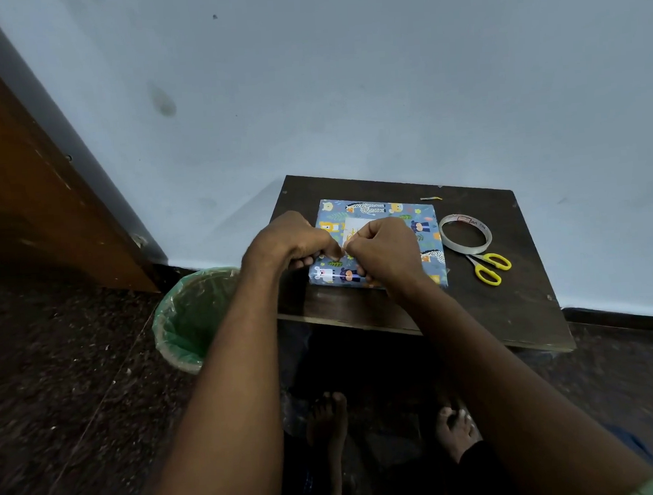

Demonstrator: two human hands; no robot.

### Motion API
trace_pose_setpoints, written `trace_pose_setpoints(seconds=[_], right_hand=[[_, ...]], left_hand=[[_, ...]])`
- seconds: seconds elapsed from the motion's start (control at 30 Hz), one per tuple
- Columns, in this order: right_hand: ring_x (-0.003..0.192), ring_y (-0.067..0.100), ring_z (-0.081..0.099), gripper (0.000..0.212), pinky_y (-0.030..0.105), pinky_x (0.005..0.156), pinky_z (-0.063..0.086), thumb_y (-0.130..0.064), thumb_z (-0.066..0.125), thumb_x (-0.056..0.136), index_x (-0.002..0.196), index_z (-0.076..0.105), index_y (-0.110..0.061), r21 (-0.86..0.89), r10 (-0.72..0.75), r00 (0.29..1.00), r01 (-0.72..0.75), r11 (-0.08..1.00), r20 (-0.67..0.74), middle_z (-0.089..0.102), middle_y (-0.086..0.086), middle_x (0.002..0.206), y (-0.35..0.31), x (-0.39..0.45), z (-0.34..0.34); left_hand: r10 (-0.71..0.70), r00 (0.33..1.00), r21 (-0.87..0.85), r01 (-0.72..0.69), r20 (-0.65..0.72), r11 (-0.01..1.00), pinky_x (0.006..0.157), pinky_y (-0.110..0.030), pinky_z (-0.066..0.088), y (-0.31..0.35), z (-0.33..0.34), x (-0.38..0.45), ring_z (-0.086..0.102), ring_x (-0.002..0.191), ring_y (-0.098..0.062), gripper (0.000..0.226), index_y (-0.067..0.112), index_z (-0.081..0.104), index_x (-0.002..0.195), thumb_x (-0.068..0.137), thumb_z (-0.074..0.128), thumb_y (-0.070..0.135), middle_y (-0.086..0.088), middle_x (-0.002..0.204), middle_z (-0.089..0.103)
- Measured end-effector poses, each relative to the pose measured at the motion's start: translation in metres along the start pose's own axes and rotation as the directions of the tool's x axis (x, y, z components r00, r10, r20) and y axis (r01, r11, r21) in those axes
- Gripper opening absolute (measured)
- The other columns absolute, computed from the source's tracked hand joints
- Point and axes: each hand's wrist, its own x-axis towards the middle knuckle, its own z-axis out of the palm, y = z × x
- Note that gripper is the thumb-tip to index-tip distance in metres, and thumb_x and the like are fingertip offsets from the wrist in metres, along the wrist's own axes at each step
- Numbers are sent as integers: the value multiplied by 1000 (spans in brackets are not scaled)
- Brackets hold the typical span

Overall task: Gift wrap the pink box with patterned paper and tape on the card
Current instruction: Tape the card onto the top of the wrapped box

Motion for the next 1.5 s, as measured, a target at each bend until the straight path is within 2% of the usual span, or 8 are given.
trace_pose_setpoints(seconds=[0.3, 0.4, 0.53, 0.73, 1.07, 1.2, 1.3, 1.5], right_hand=[[63, 37, 72, 11, 54, 63, 63, -16, 69, 70, 71, 71, -5, -69, 35, 999, -35, 997, -8, 70, 16, 63, -4, 2, 4], [75, 32, 74, 42, 56, 73, 63, -26, 80, 60, 88, 49, -25, 11, 114, 993, -114, 993, -23, 71, 8, 81, 1, 7, 4], [57, 25, 73, 30, 58, 77, 61, -16, 69, 72, 89, 46, -24, 104, 126, 991, -121, 987, -42, 68, 5, 65, 5, 8, 4], [43, 17, 65, 47, 25, 39, 43, -15, 91, 75, 98, 50, -17, 126, 143, 989, -146, 981, 32, 71, 11, 77, 4, 7, -3], [81, 19, 64, 46, 32, 57, 45, -20, 89, 70, 97, 52, -21, -51, 110, 993, -108, 993, 41, 64, 1, 95, -4, 1, 0], [51, 16, 59, 45, 27, 45, 47, -2, 91, 70, 98, 58, -14, 169, 168, 952, -215, 962, 257, 68, 10, 76, -5, 2, -17], [51, 18, 60, 23, 30, 50, 50, -6, 86, 74, 83, 67, -16, 237, 100, 992, -117, 965, 82, 67, 5, 65, 5, 10, -41], [102, 21, 62, 24, 30, 75, 41, -29, 82, 79, 97, 68, -20, -253, -24, 969, -40, 967, -245, 69, 1, 109, 42, 34, -84]], left_hand=[[-26, 998, 103, 33, -65, 994, 62, -28, 45, -3, 2, 2, 53, 51, -21, 37, 13, 73, 69, 66, 91, 45, -1, 50, 60], [-63, 998, 61, 65, -32, 996, 57, -27, 43, -7, 1, 6, 52, 56, -20, 40, 10, 74, 79, 70, 94, 43, -4, 59, 61], [-95, 995, -9, 95, 26, 995, 54, -24, 44, -5, 1, 6, 51, 55, -14, 24, 9, 72, 87, 81, 89, 24, -4, 69, 62], [-93, 996, -85, 93, -2, 992, 53, -23, 45, -8, -1, 7, 53, 58, -12, 21, 8, 68, 87, 92, 78, 25, -3, 73, 63], [179, 895, -68, -225, -408, 972, 63, -26, 42, 6, 14, 11, 60, 64, -17, 40, 18, 57, 56, 85, 78, 35, 9, 58, 61], [265, 858, -43, -315, -439, 948, 61, -20, 41, 13, 20, 8, 62, 69, -1, 31, 21, 63, 63, 90, 77, 30, 11, 71, 68], [268, 863, -34, -312, -428, 950, 64, -20, 46, 11, 22, 9, 67, 79, -1, 19, 24, 70, 71, 89, 77, 28, 17, 78, 71], [130, 889, 91, -100, -440, 991, 84, -32, 51, 11, 24, 4, 68, 109, -27, 30, 17, 70, 109, 86, 79, 33, -4, 118, 67]])
